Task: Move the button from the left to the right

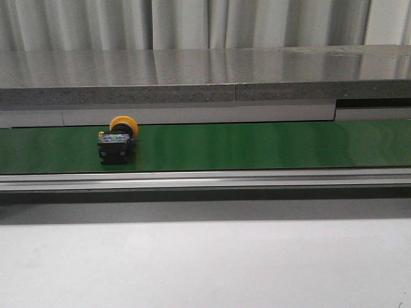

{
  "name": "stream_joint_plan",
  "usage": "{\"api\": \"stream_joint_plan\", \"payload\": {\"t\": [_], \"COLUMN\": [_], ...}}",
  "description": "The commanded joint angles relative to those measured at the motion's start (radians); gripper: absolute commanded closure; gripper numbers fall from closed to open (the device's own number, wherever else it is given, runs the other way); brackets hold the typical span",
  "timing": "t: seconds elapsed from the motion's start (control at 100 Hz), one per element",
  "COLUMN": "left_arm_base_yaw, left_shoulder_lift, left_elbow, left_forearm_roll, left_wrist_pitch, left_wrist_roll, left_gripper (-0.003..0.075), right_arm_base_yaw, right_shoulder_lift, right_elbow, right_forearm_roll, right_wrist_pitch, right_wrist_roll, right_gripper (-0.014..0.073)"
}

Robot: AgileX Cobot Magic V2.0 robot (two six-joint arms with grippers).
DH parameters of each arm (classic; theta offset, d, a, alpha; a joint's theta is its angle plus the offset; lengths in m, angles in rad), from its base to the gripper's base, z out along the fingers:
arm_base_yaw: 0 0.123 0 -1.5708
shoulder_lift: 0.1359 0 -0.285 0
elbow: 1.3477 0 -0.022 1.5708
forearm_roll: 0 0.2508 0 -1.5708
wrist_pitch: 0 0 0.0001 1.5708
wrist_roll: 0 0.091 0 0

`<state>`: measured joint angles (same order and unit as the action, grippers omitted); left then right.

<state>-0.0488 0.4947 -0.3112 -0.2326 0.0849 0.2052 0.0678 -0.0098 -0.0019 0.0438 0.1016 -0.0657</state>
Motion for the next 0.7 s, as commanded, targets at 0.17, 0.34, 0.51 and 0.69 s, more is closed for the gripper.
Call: {"api": "stream_joint_plan", "payload": {"t": [0.17, 0.34, 0.51, 0.69], "left_arm_base_yaw": [-0.009, -0.009, -0.009, -0.009], "left_shoulder_lift": [0.003, 0.003, 0.003, 0.003], "left_elbow": [-0.028, -0.028, -0.028, -0.028], "left_forearm_roll": [-0.007, -0.007, -0.007, -0.007], "left_wrist_pitch": [-0.085, -0.085, -0.085, -0.085], "left_wrist_roll": [0.000, 0.000, 0.000, 0.000], "left_gripper": [0.0741, 0.0741, 0.0741, 0.0741], "right_arm_base_yaw": [-0.007, -0.007, -0.007, -0.007], "right_shoulder_lift": [0.114, 0.296, 0.532, 0.764], "right_elbow": [-0.204, -0.393, -0.586, -0.748], "right_forearm_roll": [0.018, 0.018, 0.020, 0.061], "right_wrist_pitch": [-0.005, 0.141, 0.348, 0.512], "right_wrist_roll": [0.000, 0.000, 0.000, 0.000], "right_gripper": [0.0660, 0.0660, 0.0660, 0.0660]}}
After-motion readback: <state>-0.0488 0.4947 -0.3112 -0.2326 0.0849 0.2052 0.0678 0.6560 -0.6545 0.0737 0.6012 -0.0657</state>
